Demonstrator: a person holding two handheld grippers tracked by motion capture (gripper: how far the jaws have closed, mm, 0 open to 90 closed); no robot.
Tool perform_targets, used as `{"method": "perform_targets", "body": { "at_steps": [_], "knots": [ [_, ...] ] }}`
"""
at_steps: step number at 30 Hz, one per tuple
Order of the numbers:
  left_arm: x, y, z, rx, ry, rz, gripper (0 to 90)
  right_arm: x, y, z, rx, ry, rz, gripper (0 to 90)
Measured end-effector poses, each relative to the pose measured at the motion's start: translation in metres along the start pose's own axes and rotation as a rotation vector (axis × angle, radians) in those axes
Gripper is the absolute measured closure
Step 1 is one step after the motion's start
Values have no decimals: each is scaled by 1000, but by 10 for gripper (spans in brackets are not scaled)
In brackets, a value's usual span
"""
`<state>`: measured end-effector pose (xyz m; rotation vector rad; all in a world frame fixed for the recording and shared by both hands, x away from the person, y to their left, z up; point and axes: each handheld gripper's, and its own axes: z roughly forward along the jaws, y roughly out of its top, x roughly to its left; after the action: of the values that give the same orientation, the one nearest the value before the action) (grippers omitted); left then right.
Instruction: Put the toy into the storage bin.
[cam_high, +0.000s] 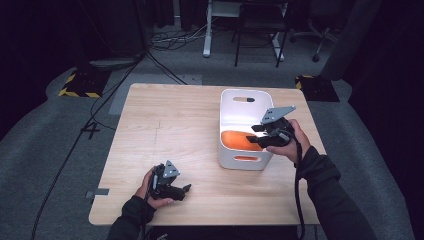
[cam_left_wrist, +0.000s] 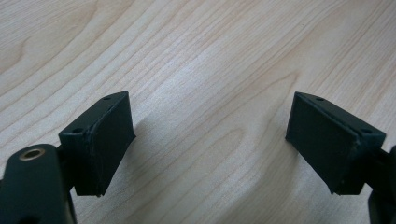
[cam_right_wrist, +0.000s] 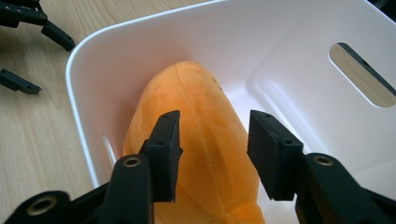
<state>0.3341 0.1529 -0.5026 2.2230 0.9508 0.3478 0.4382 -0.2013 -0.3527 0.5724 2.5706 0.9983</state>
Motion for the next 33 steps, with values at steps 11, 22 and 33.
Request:
{"method": "perform_targets", "body": {
  "at_steps": [11,22,33],
  "knots": [
    [0,0,0,0,0,1,152,-1,-1,-5,-23,-29,3,467],
    [0,0,0,1,0,1,152,1,-3,-13,-48,-87,11,323],
    [0,0,0,0,0,1,152,4,-5,-19,-63,-143,2,223]
  ]
}}
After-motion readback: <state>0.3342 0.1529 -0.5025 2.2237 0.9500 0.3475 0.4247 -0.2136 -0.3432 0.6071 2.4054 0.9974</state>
